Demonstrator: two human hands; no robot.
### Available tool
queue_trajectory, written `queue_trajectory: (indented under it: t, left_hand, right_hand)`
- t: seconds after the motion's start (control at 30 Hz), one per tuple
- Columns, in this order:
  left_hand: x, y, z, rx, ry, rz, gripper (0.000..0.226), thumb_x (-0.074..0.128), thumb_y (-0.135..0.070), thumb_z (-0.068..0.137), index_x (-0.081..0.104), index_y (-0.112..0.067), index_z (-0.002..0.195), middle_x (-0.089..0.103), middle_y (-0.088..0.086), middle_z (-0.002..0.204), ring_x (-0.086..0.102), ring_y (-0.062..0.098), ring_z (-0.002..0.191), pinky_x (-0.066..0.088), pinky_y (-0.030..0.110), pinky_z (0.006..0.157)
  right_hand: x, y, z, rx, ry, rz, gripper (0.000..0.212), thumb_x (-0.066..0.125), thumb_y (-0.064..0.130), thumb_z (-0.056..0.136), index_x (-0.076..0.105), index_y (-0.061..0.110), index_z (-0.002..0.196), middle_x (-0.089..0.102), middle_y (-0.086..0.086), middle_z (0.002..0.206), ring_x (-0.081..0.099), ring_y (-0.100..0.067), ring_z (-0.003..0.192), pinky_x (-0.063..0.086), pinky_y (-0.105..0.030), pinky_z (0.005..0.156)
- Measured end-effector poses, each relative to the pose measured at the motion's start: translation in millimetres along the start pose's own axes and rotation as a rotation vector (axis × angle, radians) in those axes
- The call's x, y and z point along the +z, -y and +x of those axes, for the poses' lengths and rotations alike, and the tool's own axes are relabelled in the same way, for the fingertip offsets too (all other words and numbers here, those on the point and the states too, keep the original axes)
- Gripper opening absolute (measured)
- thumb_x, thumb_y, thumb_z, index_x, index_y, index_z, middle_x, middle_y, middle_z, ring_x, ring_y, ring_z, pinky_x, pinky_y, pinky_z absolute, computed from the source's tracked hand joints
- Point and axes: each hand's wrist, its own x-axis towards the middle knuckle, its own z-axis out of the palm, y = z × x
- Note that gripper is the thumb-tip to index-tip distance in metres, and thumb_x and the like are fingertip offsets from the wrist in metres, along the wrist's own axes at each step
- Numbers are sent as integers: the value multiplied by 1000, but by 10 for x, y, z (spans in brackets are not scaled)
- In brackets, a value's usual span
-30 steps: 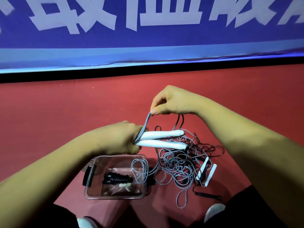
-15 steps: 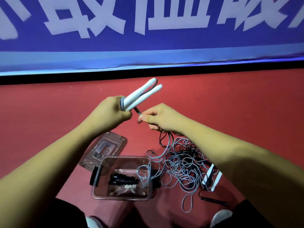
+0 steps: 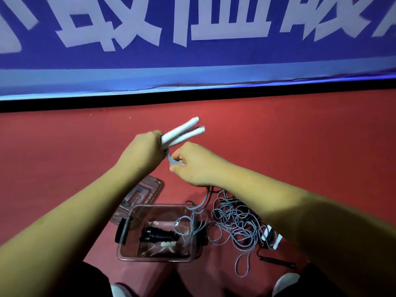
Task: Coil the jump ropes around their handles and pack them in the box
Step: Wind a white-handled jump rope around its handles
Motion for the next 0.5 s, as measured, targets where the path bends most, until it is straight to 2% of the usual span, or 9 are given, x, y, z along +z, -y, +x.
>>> queue_trajectory:
  t: [0.07, 0.13, 0.23, 0.27, 0.3, 0.37, 0.4, 0.43, 0.5]
  left_hand:
    - [80, -10, -43, -10, 102, 80, 28, 60, -11, 87, 40, -15, 69, 54, 13, 68, 53, 37, 68, 40, 39, 57]
    - [144, -66, -103, 43, 251, 169, 37, 57, -14, 88, 32, -20, 62, 56, 14, 71, 58, 40, 74, 47, 39, 63]
    - [207, -268, -238, 233, 454, 307, 22, 56, -16, 89, 46, -16, 70, 69, 18, 91, 62, 39, 87, 36, 33, 63]
    - [207, -328, -267, 286, 501, 342, 13, 58, -18, 89, 54, -17, 77, 69, 17, 94, 62, 37, 88, 35, 33, 64]
    - [184, -373, -289, 321, 539, 347, 13, 62, -22, 89, 54, -18, 79, 70, 15, 93, 62, 35, 87, 35, 32, 63]
    - [84, -415, -295, 313, 644, 262, 41, 74, -41, 83, 42, -18, 70, 65, 8, 78, 57, 29, 74, 33, 31, 60]
    - [25, -417, -293, 298, 677, 174, 52, 76, -55, 77, 40, -18, 67, 56, 4, 66, 50, 25, 64, 31, 31, 56]
    - [-42, -424, -301, 292, 678, 78, 57, 73, -65, 72, 40, -18, 66, 47, 1, 59, 42, 21, 57, 30, 30, 51]
    - [-128, -416, -314, 288, 650, -8, 61, 66, -72, 71, 44, -15, 68, 39, 0, 55, 33, 17, 51, 27, 25, 46]
  right_hand:
    - [-41, 5, -42, 8, 46, -79, 32, 57, 15, 89, 40, 10, 62, 32, -8, 55, 31, -24, 51, 27, -33, 50]
    - [-117, -8, -58, -18, 41, -202, 24, 58, 13, 85, 51, 4, 63, 41, -9, 54, 38, -26, 51, 31, -31, 48]
    - [-263, -77, -81, -88, 26, -347, 17, 66, 21, 84, 67, 8, 74, 51, -2, 57, 49, -25, 61, 38, -30, 54]
    - [-307, -109, -89, -88, 27, -368, 18, 69, 27, 85, 69, 11, 76, 50, 3, 57, 50, -23, 64, 39, -29, 57]
    - [-339, -140, -90, -82, 26, -370, 20, 71, 32, 85, 70, 13, 78, 49, 6, 55, 50, -22, 65, 40, -29, 59]
    - [-388, -195, -78, -83, 17, -341, 25, 72, 38, 84, 71, 14, 78, 50, 6, 55, 50, -20, 64, 38, -28, 60]
    - [-415, -221, -61, -88, 17, -302, 26, 73, 39, 83, 72, 14, 76, 52, 6, 55, 49, -18, 60, 37, -28, 58]
    - [-448, -244, -43, -92, 32, -238, 25, 74, 38, 82, 72, 15, 72, 53, 4, 54, 47, -15, 55, 36, -27, 55]
    - [-540, -277, -28, -83, 98, -91, 24, 75, 36, 82, 71, 17, 68, 52, 4, 51, 40, -10, 47, 34, -25, 50]
